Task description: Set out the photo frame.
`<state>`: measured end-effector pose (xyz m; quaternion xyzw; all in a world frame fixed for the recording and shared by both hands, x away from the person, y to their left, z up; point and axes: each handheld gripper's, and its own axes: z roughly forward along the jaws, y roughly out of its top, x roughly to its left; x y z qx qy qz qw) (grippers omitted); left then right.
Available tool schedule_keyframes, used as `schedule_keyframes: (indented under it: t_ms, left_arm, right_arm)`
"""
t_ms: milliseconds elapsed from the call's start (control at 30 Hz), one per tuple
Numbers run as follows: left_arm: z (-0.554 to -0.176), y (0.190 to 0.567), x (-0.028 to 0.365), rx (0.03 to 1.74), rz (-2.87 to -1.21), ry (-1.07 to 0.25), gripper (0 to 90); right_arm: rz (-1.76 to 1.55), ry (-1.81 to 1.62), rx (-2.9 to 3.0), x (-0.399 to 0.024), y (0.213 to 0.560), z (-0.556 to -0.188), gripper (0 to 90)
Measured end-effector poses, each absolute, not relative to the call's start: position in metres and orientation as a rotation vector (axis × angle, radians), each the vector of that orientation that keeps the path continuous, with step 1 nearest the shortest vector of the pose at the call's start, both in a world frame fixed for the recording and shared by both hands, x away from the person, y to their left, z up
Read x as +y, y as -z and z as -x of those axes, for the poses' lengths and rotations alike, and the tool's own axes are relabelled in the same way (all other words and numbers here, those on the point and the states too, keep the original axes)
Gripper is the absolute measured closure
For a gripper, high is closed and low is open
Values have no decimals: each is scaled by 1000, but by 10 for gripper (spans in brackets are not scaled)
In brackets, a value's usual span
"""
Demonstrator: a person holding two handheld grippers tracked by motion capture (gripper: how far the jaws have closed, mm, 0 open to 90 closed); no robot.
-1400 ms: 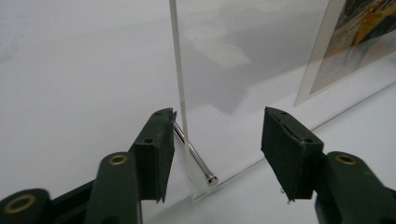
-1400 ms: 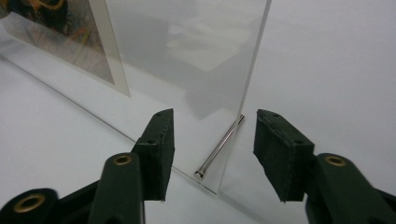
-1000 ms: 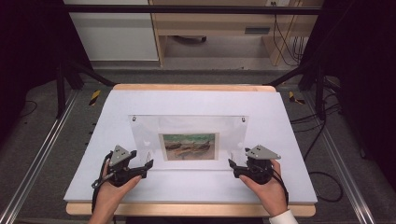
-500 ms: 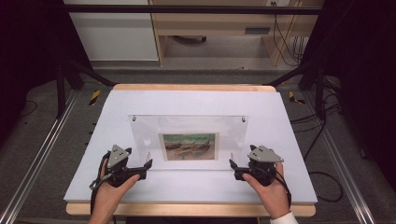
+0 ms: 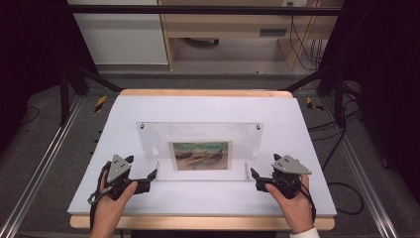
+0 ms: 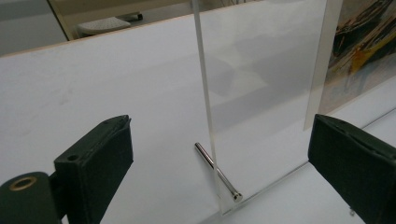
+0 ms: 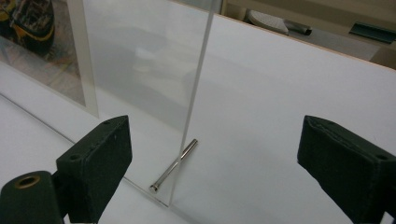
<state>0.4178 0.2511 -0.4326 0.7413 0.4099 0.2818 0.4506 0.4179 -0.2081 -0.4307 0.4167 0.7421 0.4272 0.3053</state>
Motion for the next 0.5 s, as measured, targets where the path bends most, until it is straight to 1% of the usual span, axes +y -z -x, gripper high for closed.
schedule_keyframes:
  t_ms: [200, 500]
  left_arm:
    - [-418, 432, 257, 1013, -1825, -714, 60]
    - [-421, 429, 269, 1030, -1822, -776, 61]
  right_arm:
    - [-1128, -1133, 1945, -217, 431, -417, 103]
    - [-1166, -1129, 1895, -234, 430, -418, 104]
